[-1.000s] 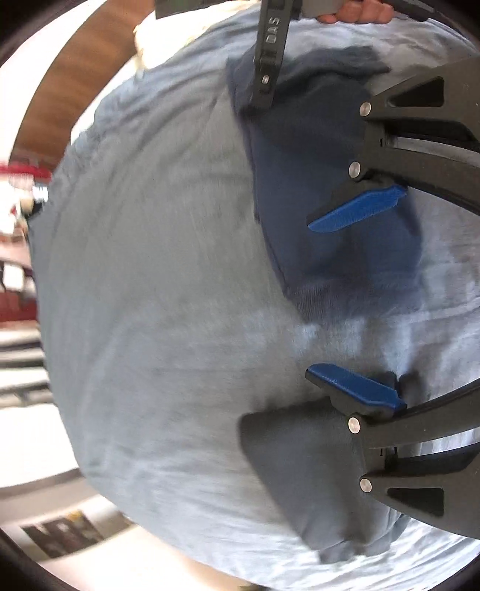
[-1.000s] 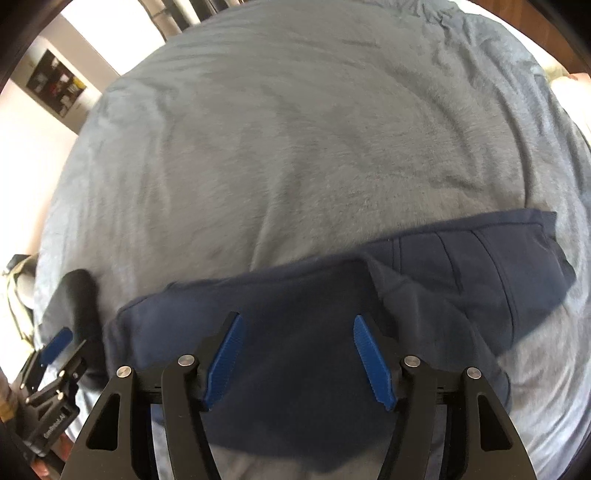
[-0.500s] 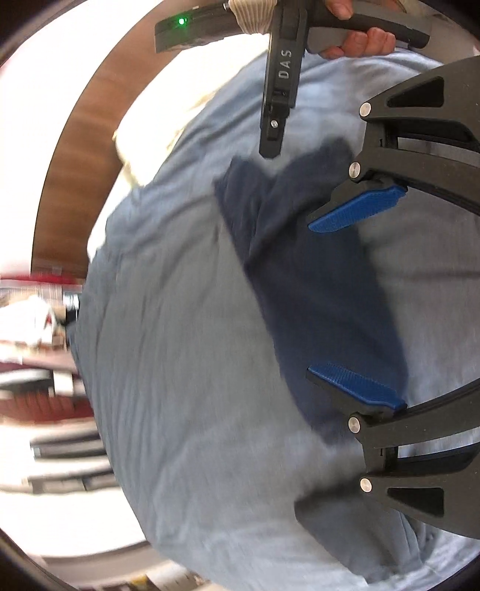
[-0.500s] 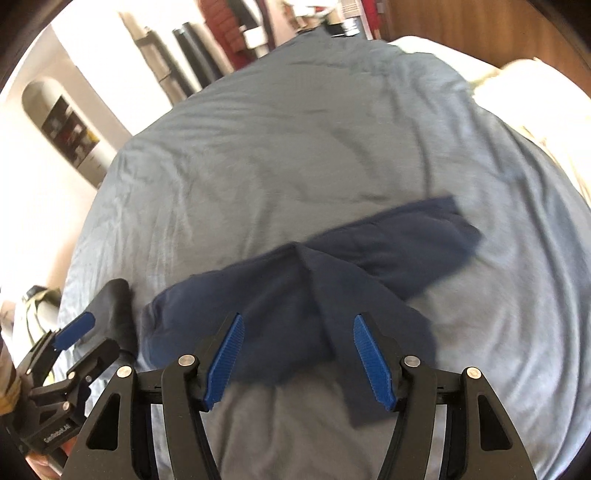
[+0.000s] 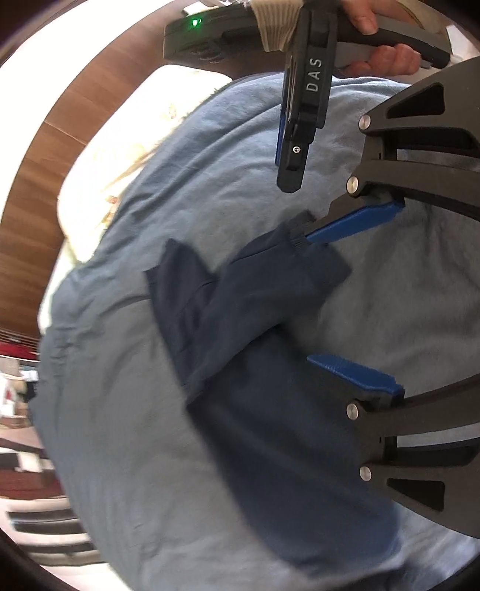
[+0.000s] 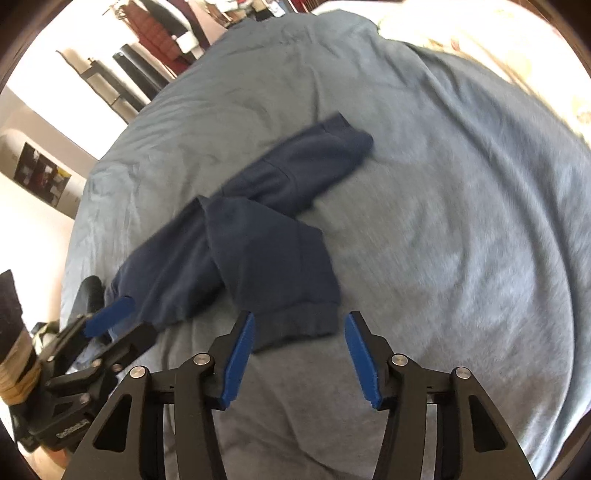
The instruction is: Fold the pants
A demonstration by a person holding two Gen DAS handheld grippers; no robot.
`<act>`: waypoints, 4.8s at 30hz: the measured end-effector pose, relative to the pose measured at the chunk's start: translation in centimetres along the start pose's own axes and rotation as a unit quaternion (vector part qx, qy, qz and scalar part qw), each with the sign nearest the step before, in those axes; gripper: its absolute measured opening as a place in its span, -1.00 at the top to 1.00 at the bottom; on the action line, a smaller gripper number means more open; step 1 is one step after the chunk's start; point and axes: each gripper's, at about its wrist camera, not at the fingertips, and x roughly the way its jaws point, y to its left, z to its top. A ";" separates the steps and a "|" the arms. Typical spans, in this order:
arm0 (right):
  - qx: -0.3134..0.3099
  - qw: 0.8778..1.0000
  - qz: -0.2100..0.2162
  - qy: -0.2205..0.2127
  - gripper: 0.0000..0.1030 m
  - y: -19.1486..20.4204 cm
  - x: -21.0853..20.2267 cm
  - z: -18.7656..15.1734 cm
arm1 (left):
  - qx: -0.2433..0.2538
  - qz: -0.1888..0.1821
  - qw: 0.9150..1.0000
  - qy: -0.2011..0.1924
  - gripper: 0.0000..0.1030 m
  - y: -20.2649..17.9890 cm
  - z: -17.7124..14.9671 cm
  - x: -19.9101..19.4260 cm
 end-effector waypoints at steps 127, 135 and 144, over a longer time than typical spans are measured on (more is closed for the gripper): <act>0.205 0.971 0.049 -0.111 0.46 -9.6 10.9 13.3 | 0.298 -0.137 0.925 0.191 0.59 -2.0 26.7 23.9; 0.213 0.968 0.084 -0.106 0.46 -10.0 12.4 13.7 | 0.288 -0.158 0.914 0.238 0.54 -2.3 27.1 26.8; 0.217 0.965 0.079 -0.125 0.79 -10.0 11.3 13.8 | 0.284 -0.172 0.924 0.189 0.80 -3.5 27.3 24.8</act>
